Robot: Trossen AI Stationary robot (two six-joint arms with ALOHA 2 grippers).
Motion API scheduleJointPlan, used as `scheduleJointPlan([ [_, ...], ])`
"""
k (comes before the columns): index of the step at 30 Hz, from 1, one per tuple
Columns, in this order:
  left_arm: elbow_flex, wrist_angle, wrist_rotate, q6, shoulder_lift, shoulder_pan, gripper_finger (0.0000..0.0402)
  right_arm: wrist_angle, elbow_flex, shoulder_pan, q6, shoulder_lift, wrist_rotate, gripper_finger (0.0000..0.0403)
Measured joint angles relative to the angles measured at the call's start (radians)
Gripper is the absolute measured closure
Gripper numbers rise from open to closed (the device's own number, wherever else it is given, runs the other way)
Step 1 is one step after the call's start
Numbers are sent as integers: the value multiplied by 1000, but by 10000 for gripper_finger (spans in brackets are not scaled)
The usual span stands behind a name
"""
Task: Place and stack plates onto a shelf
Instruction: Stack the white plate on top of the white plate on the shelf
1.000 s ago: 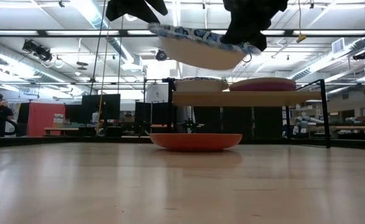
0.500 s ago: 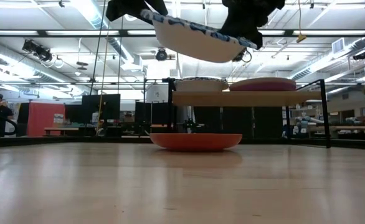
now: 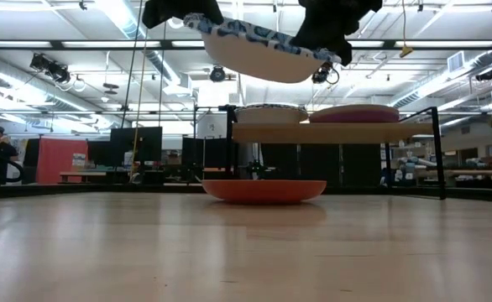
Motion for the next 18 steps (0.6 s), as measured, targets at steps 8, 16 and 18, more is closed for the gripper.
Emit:
scheduleJointPlan([
  [8, 0, 0, 0, 2, 0, 0, 372, 3, 0, 0, 0, 0, 1, 377],
  [16, 0, 1, -1, 4, 0, 0, 386, 2, 0, 0, 0, 0, 0, 368],
  [18, 0, 5, -1, 4, 0, 0, 386, 4, 0, 0, 0, 0, -1, 356],
])
